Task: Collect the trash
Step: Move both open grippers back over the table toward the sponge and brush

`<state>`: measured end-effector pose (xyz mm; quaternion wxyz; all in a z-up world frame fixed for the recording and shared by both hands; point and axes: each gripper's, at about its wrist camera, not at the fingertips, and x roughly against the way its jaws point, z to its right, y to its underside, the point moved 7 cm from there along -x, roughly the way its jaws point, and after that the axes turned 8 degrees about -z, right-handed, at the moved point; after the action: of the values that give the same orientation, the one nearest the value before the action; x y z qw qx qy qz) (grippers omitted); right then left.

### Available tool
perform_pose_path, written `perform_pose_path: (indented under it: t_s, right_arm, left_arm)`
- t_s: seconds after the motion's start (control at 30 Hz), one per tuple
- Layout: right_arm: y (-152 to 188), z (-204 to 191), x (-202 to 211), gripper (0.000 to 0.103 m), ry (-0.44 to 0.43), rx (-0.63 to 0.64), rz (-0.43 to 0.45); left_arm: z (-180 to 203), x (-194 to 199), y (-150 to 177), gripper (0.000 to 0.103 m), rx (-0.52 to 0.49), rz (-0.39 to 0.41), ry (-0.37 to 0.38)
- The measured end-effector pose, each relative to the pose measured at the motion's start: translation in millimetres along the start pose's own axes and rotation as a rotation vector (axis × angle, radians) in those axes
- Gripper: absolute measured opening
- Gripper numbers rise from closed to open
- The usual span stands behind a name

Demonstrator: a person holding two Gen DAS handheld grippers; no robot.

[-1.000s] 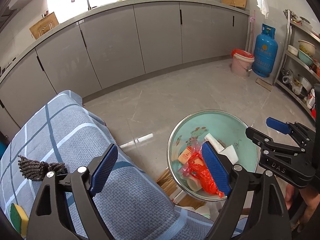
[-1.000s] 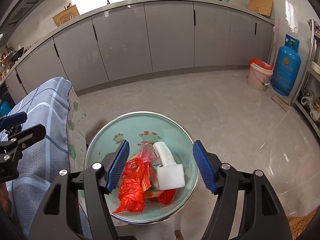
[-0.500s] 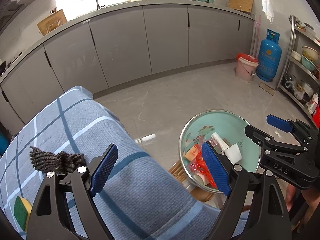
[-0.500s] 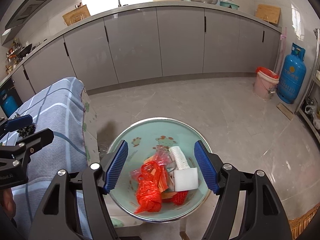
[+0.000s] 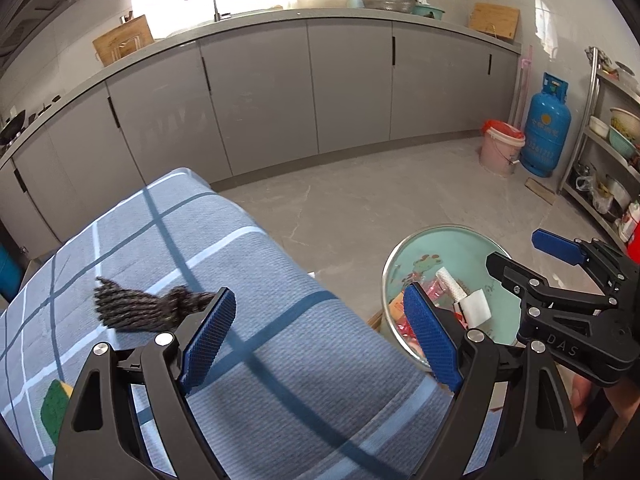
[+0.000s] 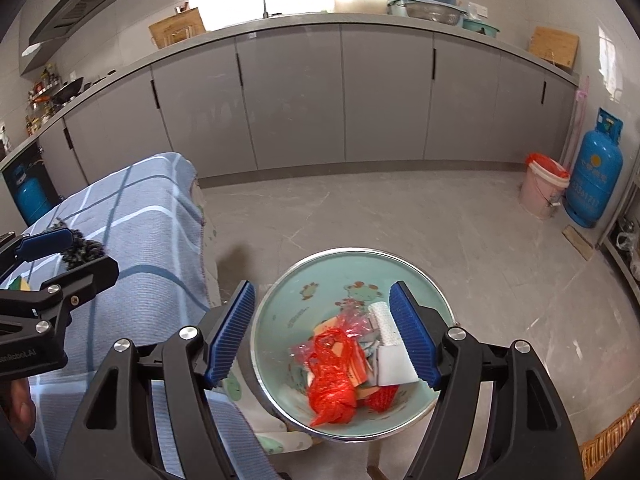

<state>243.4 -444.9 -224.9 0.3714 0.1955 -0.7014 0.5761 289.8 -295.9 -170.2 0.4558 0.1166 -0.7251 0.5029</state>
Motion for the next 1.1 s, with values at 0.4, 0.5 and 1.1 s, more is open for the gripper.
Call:
perform_pose_path:
  t_s: [0.4,0.5,1.1]
  right_arm:
    - [-12.4,-76.1,5.9,0.077,-0.084,0.11,0.013]
    - [-13.5,-92.8,6.0,0.079,-0.1,0.133,0.014]
    - [-29.0,-198.3,-1.8,0.086,-0.18,0.303,0.013]
  left_arm:
    - [-85.6,26.0,35.7,0.085,0.09,-0.002,-0.091]
    - [-110.5,29.8,47.2,0.085,0.107,-0.01,-0.124]
    - [-230.7,54.0,115.6,0.091,0.203,-0.051,-0.27]
